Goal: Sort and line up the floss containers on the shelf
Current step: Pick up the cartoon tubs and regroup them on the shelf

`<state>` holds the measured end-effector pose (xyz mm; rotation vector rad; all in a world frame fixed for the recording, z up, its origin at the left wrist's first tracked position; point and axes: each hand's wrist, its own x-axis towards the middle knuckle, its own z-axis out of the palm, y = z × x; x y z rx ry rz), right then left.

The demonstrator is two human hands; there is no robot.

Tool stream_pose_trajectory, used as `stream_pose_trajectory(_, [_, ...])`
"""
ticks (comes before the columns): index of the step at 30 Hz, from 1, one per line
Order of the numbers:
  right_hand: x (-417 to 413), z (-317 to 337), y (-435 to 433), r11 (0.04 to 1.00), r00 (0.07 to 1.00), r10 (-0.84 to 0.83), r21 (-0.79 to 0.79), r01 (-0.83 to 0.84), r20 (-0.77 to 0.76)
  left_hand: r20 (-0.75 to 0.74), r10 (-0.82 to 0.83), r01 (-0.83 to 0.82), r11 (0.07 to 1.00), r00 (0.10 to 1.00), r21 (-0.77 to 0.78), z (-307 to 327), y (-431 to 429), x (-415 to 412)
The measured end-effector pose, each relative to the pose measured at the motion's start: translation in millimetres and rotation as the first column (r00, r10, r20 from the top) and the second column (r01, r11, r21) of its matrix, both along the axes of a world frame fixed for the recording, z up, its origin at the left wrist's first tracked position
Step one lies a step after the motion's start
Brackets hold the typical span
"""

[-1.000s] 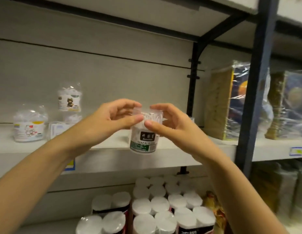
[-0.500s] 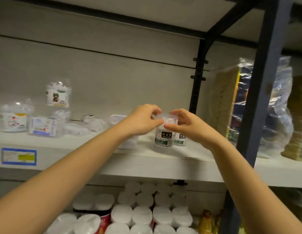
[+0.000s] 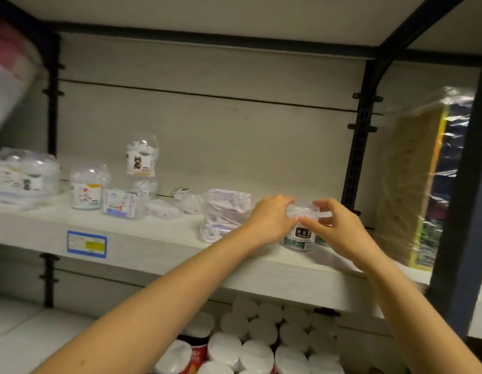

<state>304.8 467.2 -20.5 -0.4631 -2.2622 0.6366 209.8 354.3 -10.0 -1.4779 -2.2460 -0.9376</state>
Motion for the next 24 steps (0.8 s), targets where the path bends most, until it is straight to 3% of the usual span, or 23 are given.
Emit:
stream_pose_trajectory(2, [1,-4,-3,0.999,1.0,-0.021,0.045,0.021,-0.004,-0.084,0.01,-0.012,1.0,0.996,-0.016,-1,-6,3])
stream_pose_trajectory(5, [15,-12,-24,0.962,0.976,-0.053,0.251,0.106,-0.21,-0.207,-0.065,0.09,0.989,0.976,0.116,-4,-38,9])
stream_pose_trajectory(7, [26,-14,-52,0.948,0.957,0.038,0.313,0.056,-0.288,-0.26,-0.137,0.192,0.961,0.956,0.2,-7,-74,12])
stream_pose_trajectory(10, [24,-12,-98,0.932,0.951,0.195,0.347,-0.104,-0.239,-0.258,-0.199,0.256,0.943,0.945,0.21,-17,-134,0])
stream_pose_trajectory(15, [-23,-12,-167,0.893,0.944,0.304,0.384,-0.235,-0.129,-0.178,-0.123,0.159,0.966,0.976,0.206,-26,-219,-60])
stream_pose_trajectory(20, [-97,-7,-230,0.907,0.956,0.291,0.332,-0.26,-0.045,-0.116,-0.12,0.142,0.97,0.986,0.198,-21,-285,-133])
stream_pose_trajectory(24, [-167,17,-260,0.933,0.979,0.197,0.316,-0.173,-0.045,-0.114,-0.115,0.137,0.969,0.987,0.206,-7,-322,-186])
